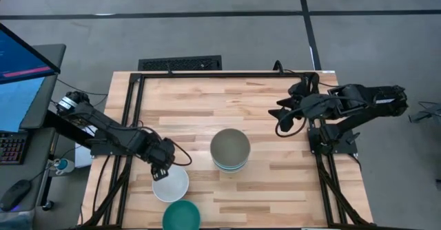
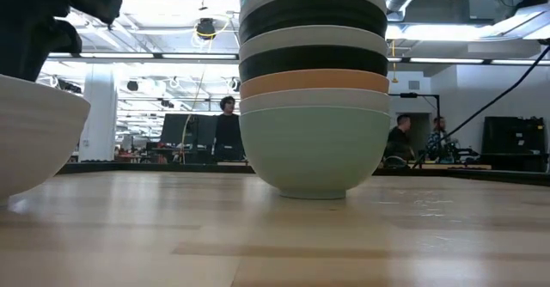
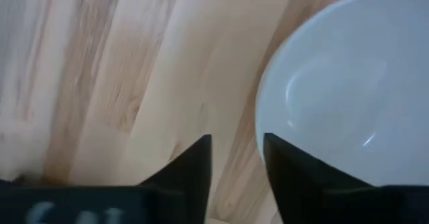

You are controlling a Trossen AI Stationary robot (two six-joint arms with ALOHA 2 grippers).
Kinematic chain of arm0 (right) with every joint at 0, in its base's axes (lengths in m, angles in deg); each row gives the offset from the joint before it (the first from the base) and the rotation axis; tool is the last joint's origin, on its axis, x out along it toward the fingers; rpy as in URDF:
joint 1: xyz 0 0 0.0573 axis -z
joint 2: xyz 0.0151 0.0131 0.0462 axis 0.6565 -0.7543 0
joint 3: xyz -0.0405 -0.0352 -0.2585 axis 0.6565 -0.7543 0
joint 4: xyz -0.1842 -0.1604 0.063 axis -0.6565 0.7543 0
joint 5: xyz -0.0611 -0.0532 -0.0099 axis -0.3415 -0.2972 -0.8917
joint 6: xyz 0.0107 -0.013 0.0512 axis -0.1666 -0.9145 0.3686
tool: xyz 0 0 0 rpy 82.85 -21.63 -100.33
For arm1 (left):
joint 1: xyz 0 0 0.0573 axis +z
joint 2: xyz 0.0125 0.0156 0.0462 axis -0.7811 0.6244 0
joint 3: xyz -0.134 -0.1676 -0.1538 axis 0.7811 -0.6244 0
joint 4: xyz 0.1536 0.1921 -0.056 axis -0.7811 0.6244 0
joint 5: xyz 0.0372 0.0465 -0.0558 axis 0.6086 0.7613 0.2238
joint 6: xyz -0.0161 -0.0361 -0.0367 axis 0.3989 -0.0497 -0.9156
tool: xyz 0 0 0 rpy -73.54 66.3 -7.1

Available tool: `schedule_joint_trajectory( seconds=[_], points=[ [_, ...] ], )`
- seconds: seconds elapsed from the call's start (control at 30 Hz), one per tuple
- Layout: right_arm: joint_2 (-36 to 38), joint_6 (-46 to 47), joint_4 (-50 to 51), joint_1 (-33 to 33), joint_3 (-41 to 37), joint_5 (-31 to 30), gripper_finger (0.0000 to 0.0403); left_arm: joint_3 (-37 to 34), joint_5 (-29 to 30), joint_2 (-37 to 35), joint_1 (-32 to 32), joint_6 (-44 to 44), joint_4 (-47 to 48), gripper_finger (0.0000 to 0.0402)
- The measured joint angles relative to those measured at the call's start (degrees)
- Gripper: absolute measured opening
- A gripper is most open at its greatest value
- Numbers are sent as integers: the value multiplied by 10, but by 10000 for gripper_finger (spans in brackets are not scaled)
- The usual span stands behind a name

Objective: Nest bowls inside each other
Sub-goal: Stack the white bowl on the gray bowl

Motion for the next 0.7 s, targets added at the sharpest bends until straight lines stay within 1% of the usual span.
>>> schedule_joint_trajectory(
  seconds=[0.13, 0.27, 0.4, 0.53, 0.7],
  points=[
    [0, 10, 2, 0, 0, 0, 306, 0, 9, 0, -2, 32, -2, 169],
    [0, 14, 2, 0, 0, 0, 306, 0, 13, 0, -3, 58, -38, 194],
    [0, 25, 2, 0, 0, 0, 306, 0, 15, 0, -3, 85, -53, 198],
    [0, 25, 2, 0, 0, 0, 306, -10, 11, 0, -3, 100, -59, 193],
    [0, 25, 3, 0, 0, 0, 306, -55, -36, 1, -3, 98, -118, 188]
  ],
)
